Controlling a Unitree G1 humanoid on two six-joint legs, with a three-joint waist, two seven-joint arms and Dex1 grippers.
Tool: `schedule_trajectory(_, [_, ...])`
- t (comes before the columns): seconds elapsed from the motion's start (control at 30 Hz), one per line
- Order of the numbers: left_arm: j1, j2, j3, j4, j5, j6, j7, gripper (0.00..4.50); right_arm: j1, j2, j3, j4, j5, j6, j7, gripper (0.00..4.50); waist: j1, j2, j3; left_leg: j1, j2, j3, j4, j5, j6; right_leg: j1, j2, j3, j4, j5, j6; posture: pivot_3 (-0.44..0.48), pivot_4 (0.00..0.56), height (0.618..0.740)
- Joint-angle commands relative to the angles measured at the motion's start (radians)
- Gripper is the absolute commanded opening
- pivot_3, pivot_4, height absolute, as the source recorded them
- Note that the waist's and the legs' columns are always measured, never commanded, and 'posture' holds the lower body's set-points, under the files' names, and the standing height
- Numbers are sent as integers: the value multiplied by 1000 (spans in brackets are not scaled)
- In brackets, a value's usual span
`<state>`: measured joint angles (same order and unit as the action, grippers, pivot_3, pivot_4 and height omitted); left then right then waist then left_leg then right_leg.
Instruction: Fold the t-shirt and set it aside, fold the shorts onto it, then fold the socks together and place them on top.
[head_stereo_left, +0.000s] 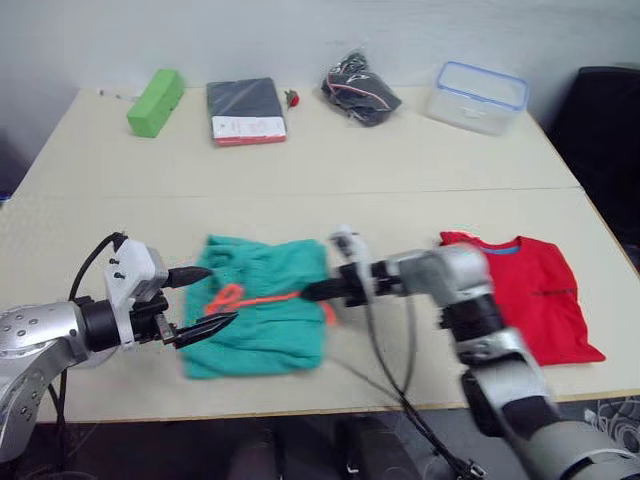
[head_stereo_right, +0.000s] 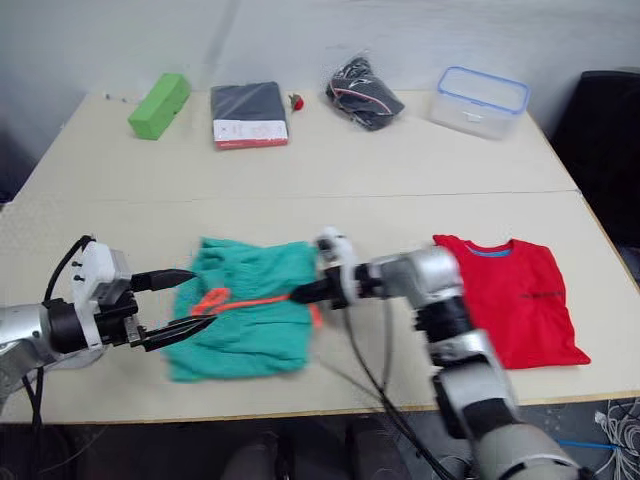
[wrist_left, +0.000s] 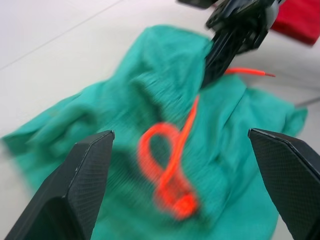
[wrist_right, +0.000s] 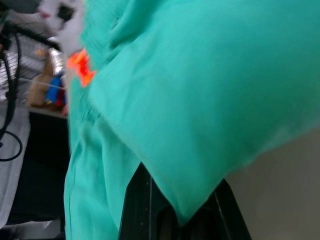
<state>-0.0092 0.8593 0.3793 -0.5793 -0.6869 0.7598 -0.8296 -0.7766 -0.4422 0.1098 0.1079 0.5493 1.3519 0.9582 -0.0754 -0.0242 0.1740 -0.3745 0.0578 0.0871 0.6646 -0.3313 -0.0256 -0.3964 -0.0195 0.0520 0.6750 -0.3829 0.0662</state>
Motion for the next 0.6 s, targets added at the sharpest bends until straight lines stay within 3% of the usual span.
schedule_trajectory(0.03, [-76,-29,-77,-59,-69,4,5,4500,41,-207,-69,-201,116,54,104,14,0,1,1,0,0,0,0,0,0,0,0,0,-1,0,0,0,150,740])
schedule_trajectory(0.17, [-201,-75,-145,-95,-182,37,18,4500,108,-473,-111,-252,160,21,223,14,-9,3,2,0,3,2,-3,0,0,0,4,2,-6,0,1,0,150,740])
schedule_trajectory(0.27, [-312,-90,-186,-75,-229,51,11,4500,148,-708,-117,-167,130,-97,378,14,1,8,7,-1,4,3,-1,0,-1,1,8,4,-7,1,2,0,150,740])
schedule_trajectory(0.33, [-343,-81,-206,-53,-218,45,-6,4500,158,-807,-95,-78,83,-193,447,14,0,8,8,0,4,4,0,0,-1,1,9,6,-8,1,2,0,150,740])
schedule_trajectory(0.47, [-352,-55,-244,-20,-169,15,-50,4500,138,-910,-37,149,-44,-385,551,14,-12,6,9,5,5,8,1,1,0,5,10,10,-10,2,4,0,150,740])
schedule_trajectory(0.6, [-353,-47,-259,-6,-154,-5,-75,4500,65,-910,11,395,-171,-546,605,14,-8,8,10,5,5,9,3,2,0,5,10,10,-8,3,4,0,150,740])
